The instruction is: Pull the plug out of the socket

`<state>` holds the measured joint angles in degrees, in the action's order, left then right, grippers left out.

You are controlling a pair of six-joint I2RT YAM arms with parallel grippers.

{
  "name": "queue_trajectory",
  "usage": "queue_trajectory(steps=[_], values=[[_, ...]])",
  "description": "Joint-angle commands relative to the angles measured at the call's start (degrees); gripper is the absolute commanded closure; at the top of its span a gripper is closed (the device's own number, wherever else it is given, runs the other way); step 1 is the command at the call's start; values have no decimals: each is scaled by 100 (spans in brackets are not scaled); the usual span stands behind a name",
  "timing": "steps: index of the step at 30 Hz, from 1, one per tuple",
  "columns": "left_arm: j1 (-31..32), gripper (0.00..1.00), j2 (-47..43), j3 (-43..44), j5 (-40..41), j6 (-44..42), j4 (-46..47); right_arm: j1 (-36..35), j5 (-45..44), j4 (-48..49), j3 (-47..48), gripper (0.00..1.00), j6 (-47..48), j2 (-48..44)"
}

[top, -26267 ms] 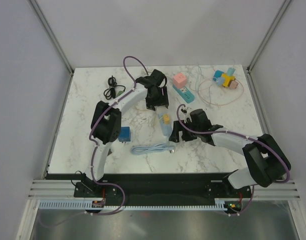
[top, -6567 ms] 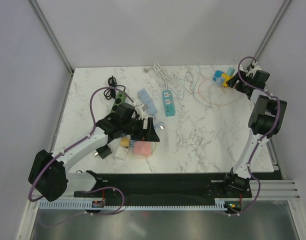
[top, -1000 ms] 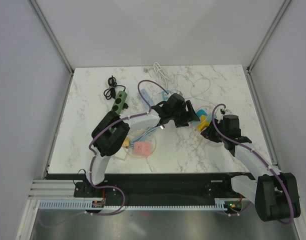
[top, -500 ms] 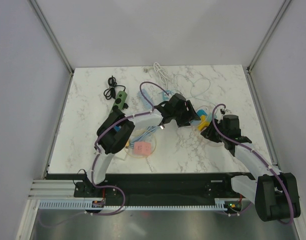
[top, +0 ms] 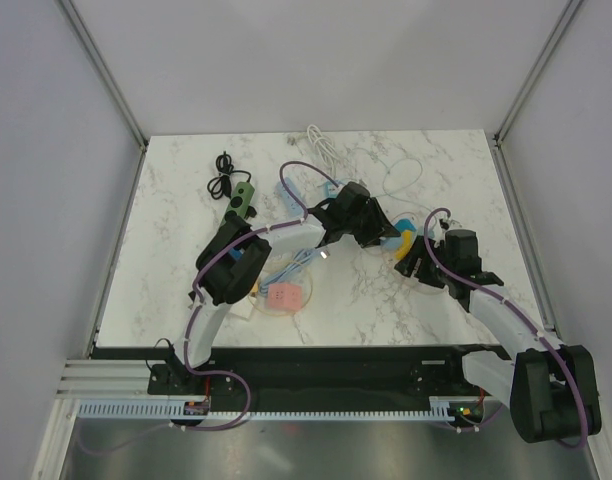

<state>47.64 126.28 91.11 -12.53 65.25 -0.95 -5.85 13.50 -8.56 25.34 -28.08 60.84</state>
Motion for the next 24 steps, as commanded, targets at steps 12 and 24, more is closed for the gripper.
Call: queue_trajectory(steps=[12,24], values=[[0,98,-323,-401,-636,-575,464,250,-910,-744,955,38,223,-204],[-53,98,-200,-252,-891,-479,473,374,-489,-174,630,40,558,-81]])
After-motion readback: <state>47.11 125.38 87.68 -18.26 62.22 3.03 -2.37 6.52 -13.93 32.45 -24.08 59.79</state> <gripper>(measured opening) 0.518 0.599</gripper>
